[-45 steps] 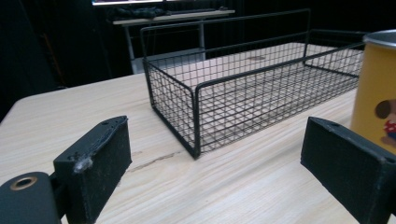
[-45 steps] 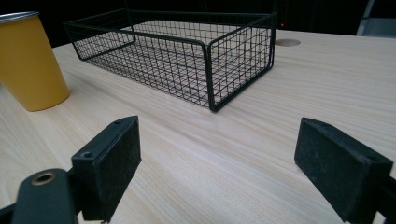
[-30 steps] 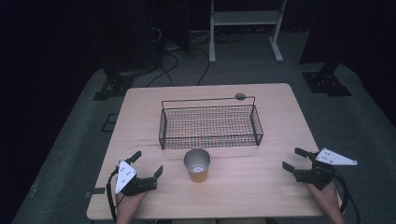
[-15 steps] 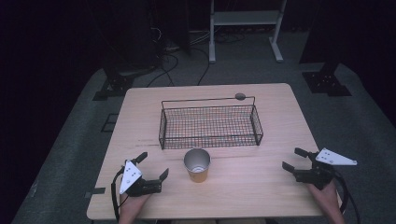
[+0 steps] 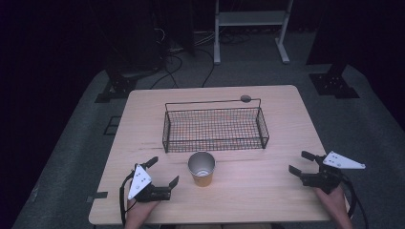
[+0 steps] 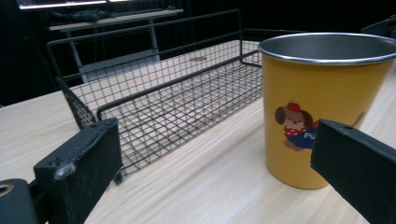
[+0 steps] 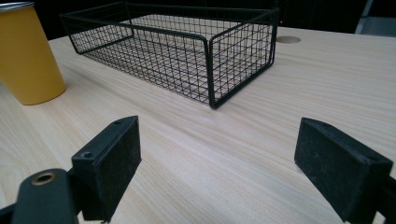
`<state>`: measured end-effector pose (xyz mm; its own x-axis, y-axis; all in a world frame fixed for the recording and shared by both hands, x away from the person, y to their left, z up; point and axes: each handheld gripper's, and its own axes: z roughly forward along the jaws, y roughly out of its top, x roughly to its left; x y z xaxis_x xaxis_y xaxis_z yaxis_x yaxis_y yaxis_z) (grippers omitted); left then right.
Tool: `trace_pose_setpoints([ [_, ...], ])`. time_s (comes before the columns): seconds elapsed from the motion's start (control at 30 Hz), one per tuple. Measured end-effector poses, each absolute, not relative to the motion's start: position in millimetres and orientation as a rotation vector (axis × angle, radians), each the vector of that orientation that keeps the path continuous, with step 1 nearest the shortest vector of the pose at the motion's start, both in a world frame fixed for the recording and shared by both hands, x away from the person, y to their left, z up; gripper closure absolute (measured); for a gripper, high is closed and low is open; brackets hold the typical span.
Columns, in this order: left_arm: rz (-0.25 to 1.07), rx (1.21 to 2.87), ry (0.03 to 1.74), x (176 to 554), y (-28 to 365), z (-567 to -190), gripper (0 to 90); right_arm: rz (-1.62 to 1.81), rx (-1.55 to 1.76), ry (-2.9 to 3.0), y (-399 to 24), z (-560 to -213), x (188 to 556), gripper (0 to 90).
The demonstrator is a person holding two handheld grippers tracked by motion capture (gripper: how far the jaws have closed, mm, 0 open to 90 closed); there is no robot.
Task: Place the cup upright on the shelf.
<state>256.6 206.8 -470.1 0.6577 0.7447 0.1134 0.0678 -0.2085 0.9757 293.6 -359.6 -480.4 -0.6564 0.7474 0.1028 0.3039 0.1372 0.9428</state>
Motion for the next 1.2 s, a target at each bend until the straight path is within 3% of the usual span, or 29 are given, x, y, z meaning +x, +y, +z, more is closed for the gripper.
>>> trace_pose_setpoints([
  [1.2,0.541,1.735,0.562,256,168,-475,1.4,1.527,1.010,2.026,-359,-480,293,13.5],
])
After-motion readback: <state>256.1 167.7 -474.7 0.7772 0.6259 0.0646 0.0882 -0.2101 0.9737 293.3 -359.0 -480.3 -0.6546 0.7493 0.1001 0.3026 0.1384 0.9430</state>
